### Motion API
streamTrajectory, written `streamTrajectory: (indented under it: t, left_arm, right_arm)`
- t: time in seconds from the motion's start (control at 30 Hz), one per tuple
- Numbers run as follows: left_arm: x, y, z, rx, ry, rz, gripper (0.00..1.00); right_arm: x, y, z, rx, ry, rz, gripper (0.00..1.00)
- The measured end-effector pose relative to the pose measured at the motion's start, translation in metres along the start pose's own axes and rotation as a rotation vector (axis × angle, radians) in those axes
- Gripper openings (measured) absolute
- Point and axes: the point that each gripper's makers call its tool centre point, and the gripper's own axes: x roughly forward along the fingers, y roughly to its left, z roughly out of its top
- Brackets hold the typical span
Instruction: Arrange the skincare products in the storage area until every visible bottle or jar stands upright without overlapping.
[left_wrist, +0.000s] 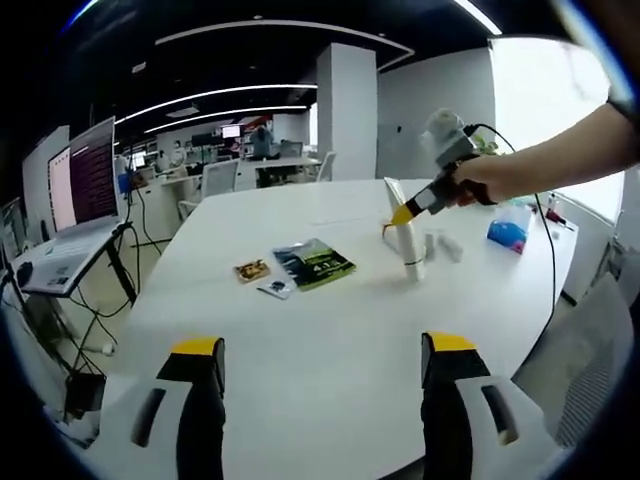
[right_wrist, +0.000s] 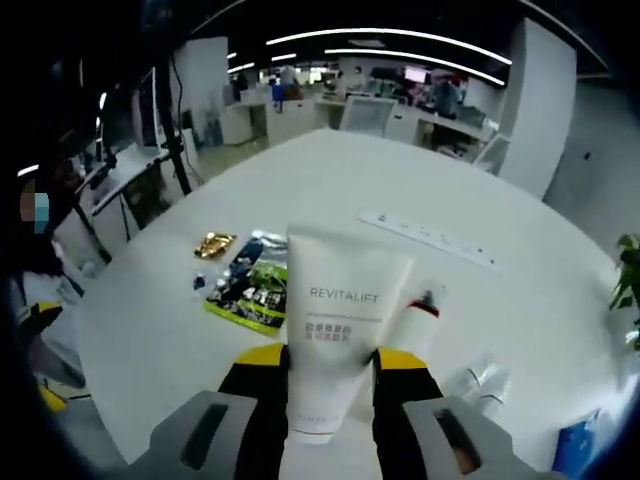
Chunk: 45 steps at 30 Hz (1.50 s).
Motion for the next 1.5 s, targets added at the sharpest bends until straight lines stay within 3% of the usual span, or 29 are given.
streamTrajectory:
  t: [0.17,0.57,0.93,1.27,1.5]
  left_arm:
    - [0.001,-0.001,-0.001,0.013,0.007,-0.009,0.73]
    - [0.002,-0.006,-0.002,0.051,0.022,-0.024,0.73]
    - [0.001,-0.014,0.006,0.087,-0.001,-0.077,0.75]
    - [0.008,-0.029,0.035,0.092,-0.084,-0.135,0.83]
    - [0.013,-0.057,0.062,0.086,-0.134,-0.197,0.86]
  right_arm:
    - [-0.016,0.004,-0.007,0.016,-0.042,-0.012,0.24]
    - [-0.033,-0.001,-0.004,0.029,-0.125,-0.023,0.24]
    - [-0.065,0.020,0.001,0.023,-0.183,0.013,0.24]
    - [-0.090,0.033,0.003,0.004,-0.226,0.035,0.24]
    - [-0.109,0.043,0.005,-0.002,-0.251,0.052,0.24]
